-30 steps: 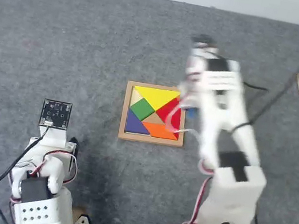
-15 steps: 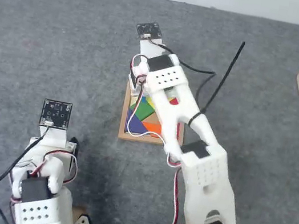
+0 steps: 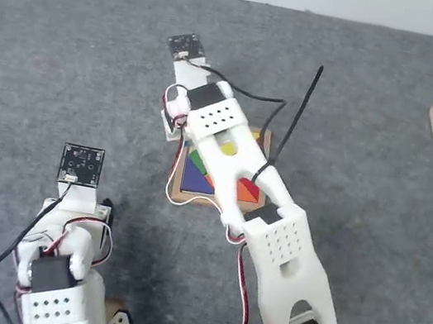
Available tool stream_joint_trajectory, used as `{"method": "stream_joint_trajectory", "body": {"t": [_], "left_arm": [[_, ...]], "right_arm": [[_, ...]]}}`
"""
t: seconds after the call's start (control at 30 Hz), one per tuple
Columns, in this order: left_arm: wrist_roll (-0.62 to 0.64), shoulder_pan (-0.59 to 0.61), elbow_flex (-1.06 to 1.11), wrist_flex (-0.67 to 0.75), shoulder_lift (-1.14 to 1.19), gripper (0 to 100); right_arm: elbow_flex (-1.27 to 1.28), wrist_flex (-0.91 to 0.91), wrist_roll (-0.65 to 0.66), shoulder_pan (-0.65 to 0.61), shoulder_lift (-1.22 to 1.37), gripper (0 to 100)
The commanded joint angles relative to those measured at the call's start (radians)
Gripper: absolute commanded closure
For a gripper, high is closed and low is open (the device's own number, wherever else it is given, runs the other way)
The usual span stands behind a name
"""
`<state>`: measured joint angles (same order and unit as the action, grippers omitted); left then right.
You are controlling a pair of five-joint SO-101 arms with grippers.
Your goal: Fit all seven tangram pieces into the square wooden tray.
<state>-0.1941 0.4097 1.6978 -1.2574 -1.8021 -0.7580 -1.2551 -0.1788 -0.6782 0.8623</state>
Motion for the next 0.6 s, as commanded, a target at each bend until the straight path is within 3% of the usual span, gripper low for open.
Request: {"method": "stream_joint_trajectory", "body": {"t": [0.0,0.2,0.37,0.57], "left_arm": [[-0.006,0.005,-0.012,-0.003,-0.008,83],[-0.006,0.005,-0.012,-0.003,-0.008,83],[-0.006,0.005,-0.012,-0.003,-0.008,83],[-0.006,0.005,-0.012,-0.003,-0.008,83]], "right_arm": [[-0.06,-0.004,-0.015,-0.002,-0.024,99.2],[-0.055,-0.007,-0.014,-0.002,-0.024,98.7],[-0.055,-0.042,-0.014,-0.002,-0.024,88.0],[-0.055,-0.042,-0.014,-0.001,-0.024,89.0]]}}
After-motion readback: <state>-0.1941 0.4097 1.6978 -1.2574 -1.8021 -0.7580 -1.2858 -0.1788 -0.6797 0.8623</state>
